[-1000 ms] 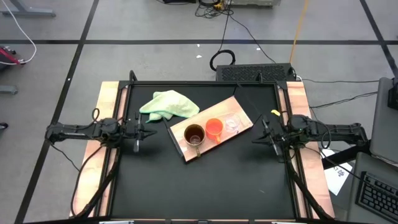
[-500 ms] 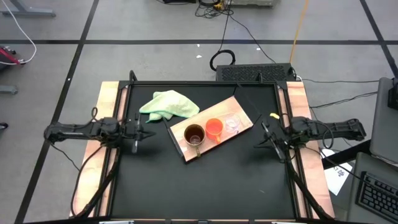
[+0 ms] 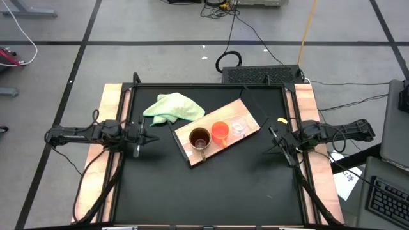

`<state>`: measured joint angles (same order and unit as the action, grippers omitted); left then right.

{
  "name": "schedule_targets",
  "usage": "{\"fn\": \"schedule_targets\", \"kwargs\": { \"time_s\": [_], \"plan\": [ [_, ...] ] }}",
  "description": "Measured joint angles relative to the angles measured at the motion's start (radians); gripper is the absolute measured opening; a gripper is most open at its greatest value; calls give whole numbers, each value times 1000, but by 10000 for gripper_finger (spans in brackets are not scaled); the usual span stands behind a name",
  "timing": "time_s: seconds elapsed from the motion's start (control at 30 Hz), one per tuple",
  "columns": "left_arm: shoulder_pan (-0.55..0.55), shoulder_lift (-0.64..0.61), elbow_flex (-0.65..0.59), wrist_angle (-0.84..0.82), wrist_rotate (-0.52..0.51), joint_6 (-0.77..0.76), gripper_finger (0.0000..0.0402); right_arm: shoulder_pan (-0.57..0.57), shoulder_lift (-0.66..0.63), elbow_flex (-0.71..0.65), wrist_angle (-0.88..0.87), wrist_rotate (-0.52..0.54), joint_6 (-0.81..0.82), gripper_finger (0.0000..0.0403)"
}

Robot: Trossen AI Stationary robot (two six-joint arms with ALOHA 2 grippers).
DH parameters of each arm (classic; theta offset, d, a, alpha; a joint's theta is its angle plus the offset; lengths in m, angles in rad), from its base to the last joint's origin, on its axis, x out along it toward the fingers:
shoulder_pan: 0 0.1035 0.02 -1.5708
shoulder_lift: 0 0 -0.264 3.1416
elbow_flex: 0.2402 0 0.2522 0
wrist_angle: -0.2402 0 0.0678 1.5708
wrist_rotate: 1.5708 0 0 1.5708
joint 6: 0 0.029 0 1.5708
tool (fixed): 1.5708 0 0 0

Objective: Stack small to large cups/mugs on shelf
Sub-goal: Return to Home Position

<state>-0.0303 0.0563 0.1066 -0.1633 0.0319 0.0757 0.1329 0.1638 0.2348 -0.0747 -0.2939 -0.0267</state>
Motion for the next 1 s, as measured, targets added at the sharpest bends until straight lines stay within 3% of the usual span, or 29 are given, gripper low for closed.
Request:
{"fn": "schedule_targets", "kwargs": {
  "time_s": [0.67, 1.0],
  "plan": [
    [0, 0, 1, 3, -7, -82, 11, 0, 0, 0, 1, 0, -12, 0],
    [0, 0, 1, 3, -7, -82, 23, 0, 1, 1, 98, 0, 16, 0]
  ]
}}
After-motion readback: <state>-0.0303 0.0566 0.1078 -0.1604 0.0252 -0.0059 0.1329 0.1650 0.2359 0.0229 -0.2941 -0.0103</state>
